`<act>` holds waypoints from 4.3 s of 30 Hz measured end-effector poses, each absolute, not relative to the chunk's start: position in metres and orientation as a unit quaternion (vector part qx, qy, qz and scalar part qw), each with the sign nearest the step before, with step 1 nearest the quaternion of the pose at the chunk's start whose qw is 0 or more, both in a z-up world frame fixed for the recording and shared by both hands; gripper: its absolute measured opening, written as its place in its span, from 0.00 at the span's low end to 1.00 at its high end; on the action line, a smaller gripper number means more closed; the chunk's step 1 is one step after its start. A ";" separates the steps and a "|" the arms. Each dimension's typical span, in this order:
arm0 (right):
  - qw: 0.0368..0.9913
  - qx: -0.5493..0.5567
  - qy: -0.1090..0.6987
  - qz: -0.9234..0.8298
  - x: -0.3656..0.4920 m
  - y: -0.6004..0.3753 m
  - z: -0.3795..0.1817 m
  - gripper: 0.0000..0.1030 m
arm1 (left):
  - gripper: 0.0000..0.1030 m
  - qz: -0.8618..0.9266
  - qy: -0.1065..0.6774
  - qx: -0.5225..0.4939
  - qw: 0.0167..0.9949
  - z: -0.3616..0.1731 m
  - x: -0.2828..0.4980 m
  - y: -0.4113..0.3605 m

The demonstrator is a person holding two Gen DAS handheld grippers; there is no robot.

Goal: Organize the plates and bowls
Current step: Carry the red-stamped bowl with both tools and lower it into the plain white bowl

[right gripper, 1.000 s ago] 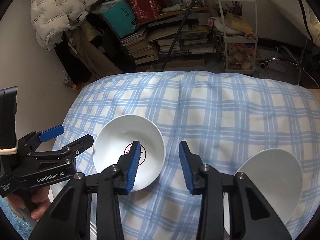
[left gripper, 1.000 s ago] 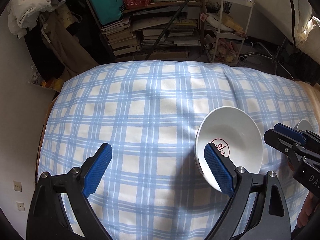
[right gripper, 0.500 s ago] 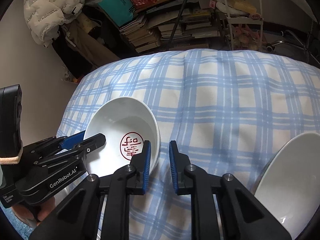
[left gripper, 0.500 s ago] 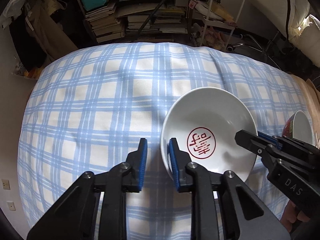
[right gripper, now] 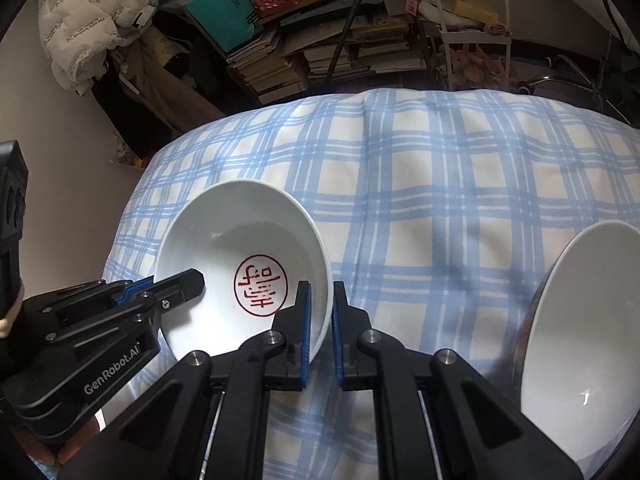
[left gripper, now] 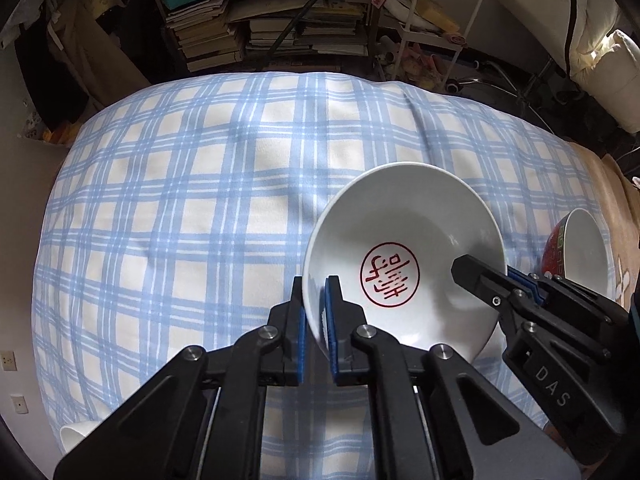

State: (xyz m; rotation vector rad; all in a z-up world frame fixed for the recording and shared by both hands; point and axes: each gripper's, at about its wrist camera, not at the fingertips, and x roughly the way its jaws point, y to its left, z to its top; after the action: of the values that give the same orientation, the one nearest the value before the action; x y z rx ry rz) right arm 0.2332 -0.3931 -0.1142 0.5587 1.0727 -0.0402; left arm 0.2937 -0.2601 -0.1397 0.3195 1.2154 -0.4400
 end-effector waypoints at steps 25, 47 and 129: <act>0.851 0.216 0.478 0.010 0.192 -0.321 -0.039 0.11 | 0.11 -0.198 0.538 0.119 0.811 -0.073 0.230 -0.176; 0.871 0.156 0.459 0.081 0.165 -0.191 0.009 0.11 | 0.12 -0.147 0.521 0.087 0.836 -0.032 0.177 -0.041; 0.831 0.164 0.517 0.126 0.174 -0.132 -0.065 0.22 | 0.15 -0.075 0.577 0.062 0.811 -0.125 0.190 0.026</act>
State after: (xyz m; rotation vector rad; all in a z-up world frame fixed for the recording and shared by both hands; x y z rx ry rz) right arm 0.1743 -0.1325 -0.0652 0.3474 1.0971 0.2678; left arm 0.1897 0.0258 -0.1247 0.1315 1.2333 -0.1601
